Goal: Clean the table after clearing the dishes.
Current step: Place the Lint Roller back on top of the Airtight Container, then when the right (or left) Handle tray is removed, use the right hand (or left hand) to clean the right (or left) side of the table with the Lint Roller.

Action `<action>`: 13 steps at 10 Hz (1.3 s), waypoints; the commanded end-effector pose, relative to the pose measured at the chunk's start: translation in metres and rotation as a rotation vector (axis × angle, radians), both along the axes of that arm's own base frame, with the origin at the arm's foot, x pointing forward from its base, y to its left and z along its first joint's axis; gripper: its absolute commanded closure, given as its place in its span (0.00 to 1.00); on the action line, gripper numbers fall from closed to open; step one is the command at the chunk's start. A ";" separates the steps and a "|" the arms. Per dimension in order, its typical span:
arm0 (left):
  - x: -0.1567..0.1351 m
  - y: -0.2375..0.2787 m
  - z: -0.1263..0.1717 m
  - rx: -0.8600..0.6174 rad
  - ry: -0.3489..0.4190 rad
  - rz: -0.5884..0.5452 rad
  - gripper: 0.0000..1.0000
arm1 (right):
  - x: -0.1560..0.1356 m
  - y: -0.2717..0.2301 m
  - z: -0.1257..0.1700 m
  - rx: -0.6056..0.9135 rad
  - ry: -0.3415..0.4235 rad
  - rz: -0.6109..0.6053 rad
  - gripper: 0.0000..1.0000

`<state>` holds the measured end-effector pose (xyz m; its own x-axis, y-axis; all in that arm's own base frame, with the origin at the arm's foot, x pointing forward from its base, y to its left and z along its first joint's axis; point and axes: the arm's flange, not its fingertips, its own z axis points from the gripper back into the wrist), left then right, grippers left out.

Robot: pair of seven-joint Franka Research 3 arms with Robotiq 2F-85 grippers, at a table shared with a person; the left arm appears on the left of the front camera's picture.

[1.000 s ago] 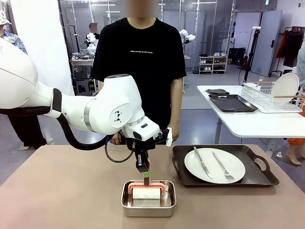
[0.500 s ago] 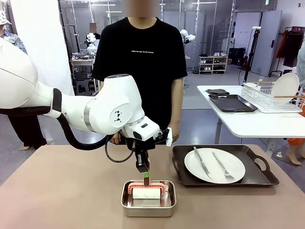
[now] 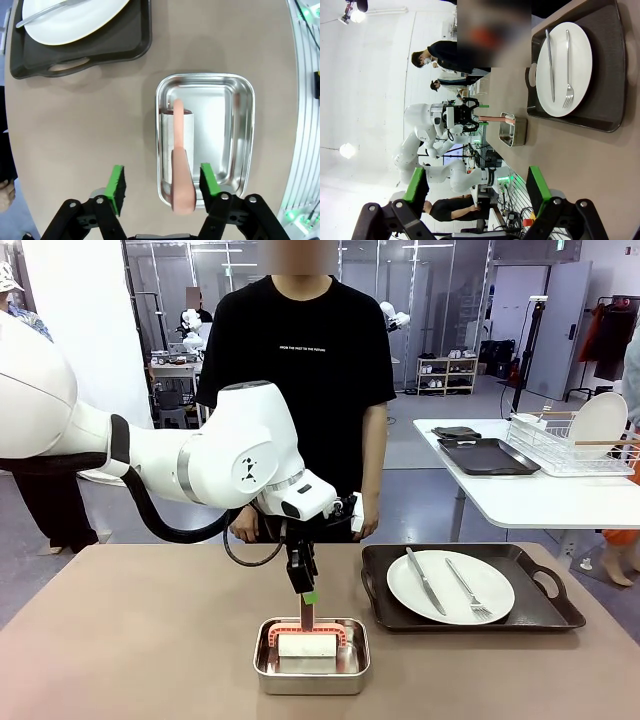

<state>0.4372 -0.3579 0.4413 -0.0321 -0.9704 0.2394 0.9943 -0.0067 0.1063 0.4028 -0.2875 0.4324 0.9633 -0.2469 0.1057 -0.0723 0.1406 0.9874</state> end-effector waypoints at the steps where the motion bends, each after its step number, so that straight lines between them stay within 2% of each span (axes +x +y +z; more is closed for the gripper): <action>1: 0.002 0.007 0.012 -0.001 0.037 0.001 0.00 | -0.002 0.000 0.004 0.000 -0.007 0.001 0.00; 4: 0.002 0.012 0.022 -0.003 0.013 0.003 0.00 | -0.002 0.000 0.004 0.000 -0.007 0.001 0.00; 5: 0.006 0.004 0.014 0.003 0.014 0.009 0.00 | -0.002 0.000 0.004 0.000 -0.007 0.001 0.00; 11: 0.008 0.004 0.013 0.004 0.018 0.010 0.00 | -0.002 0.000 0.004 0.000 -0.007 0.001 0.00; 13: 0.016 0.027 0.067 -0.052 0.191 0.045 0.00 | -0.002 0.000 0.004 0.000 -0.007 0.001 0.00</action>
